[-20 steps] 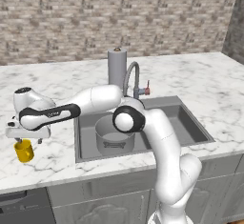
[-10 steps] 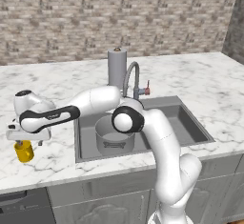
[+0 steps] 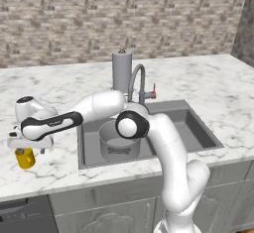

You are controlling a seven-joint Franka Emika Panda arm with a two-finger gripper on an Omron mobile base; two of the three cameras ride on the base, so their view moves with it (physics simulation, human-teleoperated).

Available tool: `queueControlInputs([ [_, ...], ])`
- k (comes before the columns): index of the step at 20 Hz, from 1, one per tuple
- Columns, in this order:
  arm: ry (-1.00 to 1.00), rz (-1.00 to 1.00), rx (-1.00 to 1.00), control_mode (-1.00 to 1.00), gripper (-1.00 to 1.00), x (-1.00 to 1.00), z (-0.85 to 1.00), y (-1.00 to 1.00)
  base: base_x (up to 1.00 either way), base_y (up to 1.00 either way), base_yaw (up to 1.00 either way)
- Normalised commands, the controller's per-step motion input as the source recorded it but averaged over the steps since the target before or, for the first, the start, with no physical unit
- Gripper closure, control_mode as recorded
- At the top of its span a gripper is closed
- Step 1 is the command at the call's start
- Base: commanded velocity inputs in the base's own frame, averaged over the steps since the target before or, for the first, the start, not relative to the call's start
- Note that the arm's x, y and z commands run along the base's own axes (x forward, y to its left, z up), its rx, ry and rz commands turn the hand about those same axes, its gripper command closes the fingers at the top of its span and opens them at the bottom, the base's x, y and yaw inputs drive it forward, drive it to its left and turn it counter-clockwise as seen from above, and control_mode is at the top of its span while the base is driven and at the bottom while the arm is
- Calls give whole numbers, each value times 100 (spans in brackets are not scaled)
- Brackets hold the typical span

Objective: Place the pot in the left basin and the mug in the right basin of the sink.

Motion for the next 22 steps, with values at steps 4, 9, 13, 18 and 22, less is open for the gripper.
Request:
queueControlInputs([
  [4,0,0,0,-100,-100,0,-15,0,0,0,0],
  [9,0,1,0,-100,-100,0,-18,0,0,0,0],
  [13,0,0,0,-100,100,0,-6,0,0,0,0],
  [18,0,0,0,-100,100,0,0,0,0,0,0],
  [22,0,2,0,-100,100,0,9,-1,0,0,0],
])
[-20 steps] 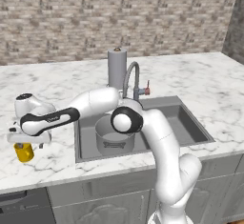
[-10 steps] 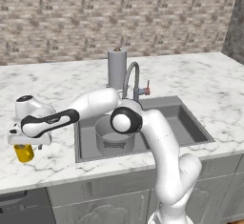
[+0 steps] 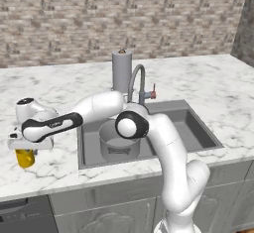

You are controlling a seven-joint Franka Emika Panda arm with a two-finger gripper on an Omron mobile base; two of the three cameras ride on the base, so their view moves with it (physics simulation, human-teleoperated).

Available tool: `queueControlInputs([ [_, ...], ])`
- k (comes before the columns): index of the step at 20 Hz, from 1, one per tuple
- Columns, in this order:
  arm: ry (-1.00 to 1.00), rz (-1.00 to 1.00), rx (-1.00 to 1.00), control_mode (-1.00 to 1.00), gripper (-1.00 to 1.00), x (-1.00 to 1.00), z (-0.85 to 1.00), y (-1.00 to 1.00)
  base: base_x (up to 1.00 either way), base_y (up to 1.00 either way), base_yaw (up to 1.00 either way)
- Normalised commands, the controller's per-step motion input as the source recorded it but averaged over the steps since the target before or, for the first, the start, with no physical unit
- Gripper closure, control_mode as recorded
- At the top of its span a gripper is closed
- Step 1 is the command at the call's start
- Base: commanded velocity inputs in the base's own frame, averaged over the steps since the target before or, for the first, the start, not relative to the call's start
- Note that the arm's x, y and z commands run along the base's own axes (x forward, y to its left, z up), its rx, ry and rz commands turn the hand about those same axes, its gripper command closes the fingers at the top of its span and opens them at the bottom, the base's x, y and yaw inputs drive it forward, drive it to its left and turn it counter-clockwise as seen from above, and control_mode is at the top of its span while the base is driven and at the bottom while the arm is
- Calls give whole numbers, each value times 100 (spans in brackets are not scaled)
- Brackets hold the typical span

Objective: Place the pot in the left basin and the mug in the right basin of the sink.

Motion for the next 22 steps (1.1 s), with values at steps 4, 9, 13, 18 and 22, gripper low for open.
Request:
queueControlInputs([
  [4,0,2,0,-100,100,0,28,-8,0,0,0],
  [9,0,2,0,-100,100,0,44,-27,0,0,0],
  [13,0,5,0,-100,100,0,35,-55,0,0,0],
  [18,0,9,0,-100,100,-8,26,-66,0,0,0],
  [22,0,13,0,-100,100,-21,21,-81,0,0,0],
])
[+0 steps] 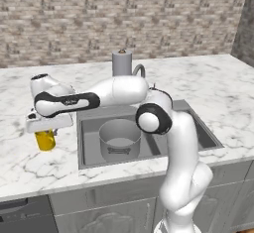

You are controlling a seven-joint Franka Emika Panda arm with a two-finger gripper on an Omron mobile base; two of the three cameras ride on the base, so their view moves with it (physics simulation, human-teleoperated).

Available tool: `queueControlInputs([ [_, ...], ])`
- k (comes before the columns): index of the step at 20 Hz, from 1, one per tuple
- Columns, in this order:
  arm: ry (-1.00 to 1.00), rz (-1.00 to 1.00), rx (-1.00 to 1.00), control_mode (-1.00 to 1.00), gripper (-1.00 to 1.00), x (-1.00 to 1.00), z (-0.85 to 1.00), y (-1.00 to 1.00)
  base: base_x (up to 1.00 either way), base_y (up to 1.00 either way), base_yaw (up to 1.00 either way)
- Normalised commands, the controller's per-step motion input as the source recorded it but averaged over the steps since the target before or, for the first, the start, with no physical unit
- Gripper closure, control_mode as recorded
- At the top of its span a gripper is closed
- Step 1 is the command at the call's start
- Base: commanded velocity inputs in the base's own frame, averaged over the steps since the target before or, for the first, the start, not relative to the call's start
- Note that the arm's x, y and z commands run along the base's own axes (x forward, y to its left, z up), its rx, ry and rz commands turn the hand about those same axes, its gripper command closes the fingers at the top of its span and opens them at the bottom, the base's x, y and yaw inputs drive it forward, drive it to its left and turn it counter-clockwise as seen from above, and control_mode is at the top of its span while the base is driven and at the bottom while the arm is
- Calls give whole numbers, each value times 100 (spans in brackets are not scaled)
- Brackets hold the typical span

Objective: Place the pot in the left basin and the mug in the right basin of the sink.

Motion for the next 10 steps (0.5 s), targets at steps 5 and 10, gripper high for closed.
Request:
queueControlInputs([
  [5,-2,14,0,-100,100,-28,6,-86,0,0,0],
  [10,-1,12,0,-100,100,-20,5,-83,0,0,0],
])
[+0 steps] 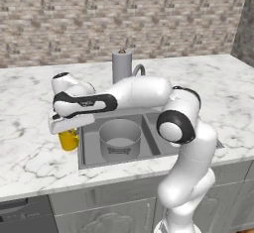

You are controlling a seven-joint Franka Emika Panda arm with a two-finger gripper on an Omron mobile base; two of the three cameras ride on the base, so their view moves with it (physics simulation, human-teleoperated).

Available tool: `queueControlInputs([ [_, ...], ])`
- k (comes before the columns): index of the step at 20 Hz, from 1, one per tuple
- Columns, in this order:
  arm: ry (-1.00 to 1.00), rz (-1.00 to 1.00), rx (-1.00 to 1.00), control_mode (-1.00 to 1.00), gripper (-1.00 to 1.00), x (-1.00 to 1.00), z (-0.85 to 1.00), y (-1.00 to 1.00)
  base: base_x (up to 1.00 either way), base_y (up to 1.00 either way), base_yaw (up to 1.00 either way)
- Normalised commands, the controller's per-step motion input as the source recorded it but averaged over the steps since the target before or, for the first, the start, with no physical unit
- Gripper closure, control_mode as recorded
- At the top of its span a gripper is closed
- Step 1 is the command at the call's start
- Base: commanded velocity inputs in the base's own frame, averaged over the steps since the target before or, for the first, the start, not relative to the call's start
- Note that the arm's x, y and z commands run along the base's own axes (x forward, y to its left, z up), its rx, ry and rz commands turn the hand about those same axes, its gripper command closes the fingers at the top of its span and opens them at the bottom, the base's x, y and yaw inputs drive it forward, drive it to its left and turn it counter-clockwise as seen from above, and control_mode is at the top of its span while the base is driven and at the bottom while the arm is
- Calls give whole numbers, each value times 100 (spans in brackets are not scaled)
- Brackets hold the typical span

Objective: Place the pot in the left basin and the mug in the right basin of the sink.

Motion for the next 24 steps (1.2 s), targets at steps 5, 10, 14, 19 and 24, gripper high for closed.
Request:
queueControlInputs([
  [5,0,6,5,-100,100,-4,22,-73,0,0,0],
  [10,0,1,6,-100,100,0,26,-66,0,0,0],
  [14,0,1,5,-100,100,0,27,-74,0,0,0],
  [19,0,3,4,-100,100,0,25,-80,0,0,0],
  [24,0,3,3,-100,100,0,15,-81,0,0,0],
])
